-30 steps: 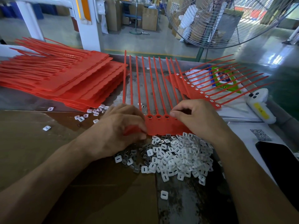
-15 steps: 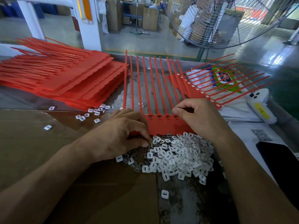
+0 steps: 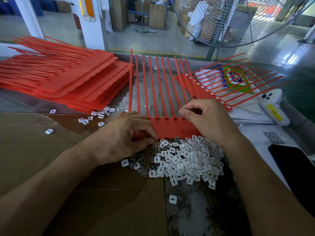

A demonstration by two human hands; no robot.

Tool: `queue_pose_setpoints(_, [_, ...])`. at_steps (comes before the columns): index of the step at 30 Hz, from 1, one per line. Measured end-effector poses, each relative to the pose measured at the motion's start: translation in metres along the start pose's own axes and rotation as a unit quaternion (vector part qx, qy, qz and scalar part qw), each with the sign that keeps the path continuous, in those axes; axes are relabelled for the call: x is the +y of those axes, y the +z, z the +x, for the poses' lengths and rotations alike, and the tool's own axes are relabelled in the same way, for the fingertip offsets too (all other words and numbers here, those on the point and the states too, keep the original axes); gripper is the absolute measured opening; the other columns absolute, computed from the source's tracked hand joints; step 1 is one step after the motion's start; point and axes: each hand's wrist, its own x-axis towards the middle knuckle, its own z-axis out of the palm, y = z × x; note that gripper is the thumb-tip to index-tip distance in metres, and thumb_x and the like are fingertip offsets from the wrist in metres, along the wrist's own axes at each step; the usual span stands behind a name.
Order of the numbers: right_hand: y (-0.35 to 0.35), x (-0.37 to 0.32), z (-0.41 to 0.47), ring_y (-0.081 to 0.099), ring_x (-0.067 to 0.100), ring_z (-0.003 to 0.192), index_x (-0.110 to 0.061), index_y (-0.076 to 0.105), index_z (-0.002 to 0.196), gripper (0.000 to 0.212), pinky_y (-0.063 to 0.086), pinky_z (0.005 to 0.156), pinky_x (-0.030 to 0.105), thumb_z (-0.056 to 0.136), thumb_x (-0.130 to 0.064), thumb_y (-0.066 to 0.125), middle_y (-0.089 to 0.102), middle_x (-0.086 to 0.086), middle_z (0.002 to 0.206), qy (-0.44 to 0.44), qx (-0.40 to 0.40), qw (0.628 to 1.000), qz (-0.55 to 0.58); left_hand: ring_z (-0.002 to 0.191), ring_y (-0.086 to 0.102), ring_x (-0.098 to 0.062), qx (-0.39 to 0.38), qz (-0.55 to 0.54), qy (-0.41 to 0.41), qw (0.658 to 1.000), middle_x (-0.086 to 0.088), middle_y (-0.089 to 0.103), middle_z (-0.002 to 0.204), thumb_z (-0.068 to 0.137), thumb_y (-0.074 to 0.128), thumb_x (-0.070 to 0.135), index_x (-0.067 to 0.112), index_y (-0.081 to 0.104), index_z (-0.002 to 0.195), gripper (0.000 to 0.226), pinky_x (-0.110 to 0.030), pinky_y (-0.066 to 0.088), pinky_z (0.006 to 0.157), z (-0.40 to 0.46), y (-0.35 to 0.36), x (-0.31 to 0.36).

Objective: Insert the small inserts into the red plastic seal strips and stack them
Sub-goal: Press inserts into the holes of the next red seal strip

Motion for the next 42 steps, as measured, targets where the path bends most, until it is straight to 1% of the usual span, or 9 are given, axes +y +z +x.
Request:
queue_pose_setpoints(4, [0.001,-0.001,0.0,0.068,-0.002,0.081,-0.028,0.08,0.089,0.009,0.048,0.072,0.02,0.095,-0.031,0.073,0.074,-0.02,0.082,-0.002,0.004,1.0,0.0,0.104,0.061,-0.003,0.005,-0.014,-0.01,1.0,0.028,0.064,0.101,0.091,0.066,0.041,0.042,0.07,0.103,0.012,-0.039,0.048,0.095,0.0,-0.001,0.001])
queue_pose_setpoints(8, [0.001,-0.005,0.0,0.068,-0.001,0.082,-0.028,0.08,0.091,0.008,0.053,0.075,0.023,0.095,-0.03,0.073,0.074,-0.02,0.083,-0.009,0.004,1.0,0.008,0.098,0.062,-0.003,0.029,-0.041,-0.048,0.998,0.026,0.065,0.096,0.087,0.068,0.039,0.041,0.07,0.095,0.009,-0.027,0.054,0.083,-0.001,-0.002,0.005])
queue_pose_setpoints(13, [0.006,-0.016,-0.004,0.068,-0.004,0.084,-0.026,0.08,0.094,0.007,0.045,0.072,0.009,0.095,-0.029,0.074,0.074,-0.02,0.085,-0.035,-0.032,0.999,0.024,0.094,0.064,-0.004,0.072,-0.106,-0.097,0.987,0.021,0.068,0.093,0.085,0.072,0.028,0.037,0.07,0.091,0.011,-0.011,0.046,0.081,-0.001,-0.005,0.012])
queue_pose_setpoints(22, [0.018,-0.032,-0.009,0.07,0.007,0.087,-0.028,0.079,0.101,0.01,0.059,0.079,0.037,0.092,-0.032,0.077,0.075,-0.012,0.092,-0.063,-0.118,0.99,0.053,0.081,0.069,-0.011,0.107,-0.162,-0.107,0.975,0.014,0.073,0.091,0.088,0.073,0.022,0.027,0.075,0.096,0.01,-0.014,0.05,0.068,0.001,-0.004,0.014])
queue_pose_setpoints(28, [0.025,-0.038,-0.012,0.07,0.01,0.082,-0.023,0.078,0.101,0.013,0.059,0.076,0.046,0.092,-0.032,0.077,0.073,-0.01,0.089,-0.073,-0.138,0.985,0.068,0.074,0.069,-0.024,0.135,-0.222,-0.108,0.96,0.0,0.073,0.085,0.088,0.075,0.023,0.022,0.074,0.091,0.004,-0.044,0.056,0.067,0.001,-0.002,0.014])
queue_pose_setpoints(31, [0.025,-0.038,-0.012,0.069,0.009,0.079,-0.024,0.078,0.1,0.011,0.059,0.073,0.044,0.092,-0.033,0.076,0.073,-0.009,0.086,-0.069,-0.129,0.986,0.08,0.072,0.067,-0.025,0.136,-0.218,-0.107,0.961,-0.001,0.072,0.082,0.089,0.075,0.022,0.023,0.073,0.09,0.003,-0.044,0.055,0.065,0.001,-0.002,0.013])
queue_pose_setpoints(36, [0.026,-0.038,-0.011,0.064,0.0,0.077,-0.024,0.076,0.101,0.009,0.045,0.07,0.014,0.092,-0.026,0.077,0.07,-0.015,0.084,-0.088,-0.099,0.986,0.099,0.068,0.064,-0.02,0.136,-0.19,-0.11,0.966,0.0,0.07,0.08,0.09,0.075,0.022,0.025,0.072,0.088,0.005,-0.022,0.05,0.06,0.002,-0.003,0.012])
queue_pose_setpoints(38, [0.025,-0.039,-0.011,0.059,0.001,0.069,-0.021,0.076,0.095,0.002,0.043,0.065,0.014,0.093,-0.022,0.076,0.068,-0.011,0.079,-0.097,-0.091,0.986,0.101,0.068,0.063,-0.018,0.135,-0.19,-0.113,0.966,0.0,0.07,0.081,0.09,0.075,0.023,0.026,0.072,0.088,0.005,-0.02,0.049,0.06,0.002,-0.003,0.013])
queue_pose_setpoints(42, [0.024,-0.038,-0.012,0.058,0.011,0.067,-0.023,0.074,0.09,0.006,0.05,0.063,0.033,0.095,-0.026,0.074,0.068,0.0,0.078,-0.084,-0.103,0.986,0.104,0.074,0.066,-0.02,0.128,-0.171,-0.109,0.971,0.0,0.07,0.082,0.091,0.073,0.026,0.026,0.071,0.089,0.002,-0.029,0.054,0.065,0.001,-0.003,0.014])
